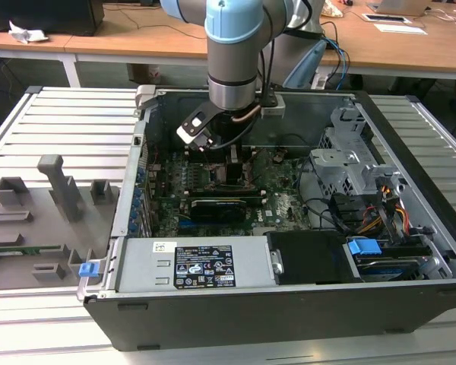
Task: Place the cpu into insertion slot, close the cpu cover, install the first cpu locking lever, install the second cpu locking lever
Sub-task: 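Place the cpu into insertion slot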
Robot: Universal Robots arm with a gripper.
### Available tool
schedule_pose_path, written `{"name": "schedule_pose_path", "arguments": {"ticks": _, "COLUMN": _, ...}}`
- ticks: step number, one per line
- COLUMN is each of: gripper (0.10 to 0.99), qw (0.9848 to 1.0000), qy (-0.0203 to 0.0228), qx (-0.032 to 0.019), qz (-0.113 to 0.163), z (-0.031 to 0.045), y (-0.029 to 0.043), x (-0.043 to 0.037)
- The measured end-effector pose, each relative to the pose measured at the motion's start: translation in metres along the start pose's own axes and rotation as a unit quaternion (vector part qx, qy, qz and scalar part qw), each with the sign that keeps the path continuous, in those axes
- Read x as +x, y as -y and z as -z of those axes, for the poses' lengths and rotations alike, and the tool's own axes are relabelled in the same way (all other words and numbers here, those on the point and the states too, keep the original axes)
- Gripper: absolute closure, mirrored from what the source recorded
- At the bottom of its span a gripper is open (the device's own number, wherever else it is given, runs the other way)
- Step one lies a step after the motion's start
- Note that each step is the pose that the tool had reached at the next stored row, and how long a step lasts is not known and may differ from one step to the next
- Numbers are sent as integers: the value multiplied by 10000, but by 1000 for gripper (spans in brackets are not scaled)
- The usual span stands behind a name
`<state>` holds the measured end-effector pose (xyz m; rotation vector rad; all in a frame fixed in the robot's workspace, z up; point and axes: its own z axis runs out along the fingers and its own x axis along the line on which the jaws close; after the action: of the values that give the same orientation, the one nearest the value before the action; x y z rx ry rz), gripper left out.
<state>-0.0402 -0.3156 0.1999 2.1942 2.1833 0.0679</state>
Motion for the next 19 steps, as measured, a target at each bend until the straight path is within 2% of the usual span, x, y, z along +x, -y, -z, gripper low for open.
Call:
{"name": "schedule_pose_path", "arguments": {"ticks": 7, "gripper": 545, "qw": 10000, "qy": 7, "qx": 0, "qz": 1, "z": -11, "y": 1, "x": 1}}
{"name": "schedule_pose_path", "arguments": {"ticks": 8, "gripper": 529, "qw": 10000, "qy": 5, "qx": 0, "qz": 1, "z": -12, "y": 1, "x": 2}}
{"name": "schedule_pose_path", "arguments": {"ticks": 9, "gripper": 467, "qw": 10000, "qy": 5, "qx": 0, "qz": 0, "z": -13, "y": 1, "x": 2}}
{"name": "schedule_pose_path", "arguments": {"ticks": 13, "gripper": 467, "qw": 10000, "qy": 5, "qx": -1, "qz": 0, "z": -11, "y": 0, "x": 2}}
{"name": "schedule_pose_path", "arguments": {"ticks": 17, "gripper": 467, "qw": 10000, "qy": 6, "qx": 0, "qz": 0, "z": 43, "y": -3, "x": 2}}
{"name": "schedule_pose_path", "arguments": {"ticks": 18, "gripper": 482, "qw": 10000, "qy": 6, "qx": 0, "qz": 0, "z": 61, "y": -4, "x": 2}}
{"name": "schedule_pose_path", "arguments": {"ticks": 19, "gripper": 545, "qw": 10000, "qy": 6, "qx": 0, "qz": 1, "z": 86, "y": -6, "x": 2}}
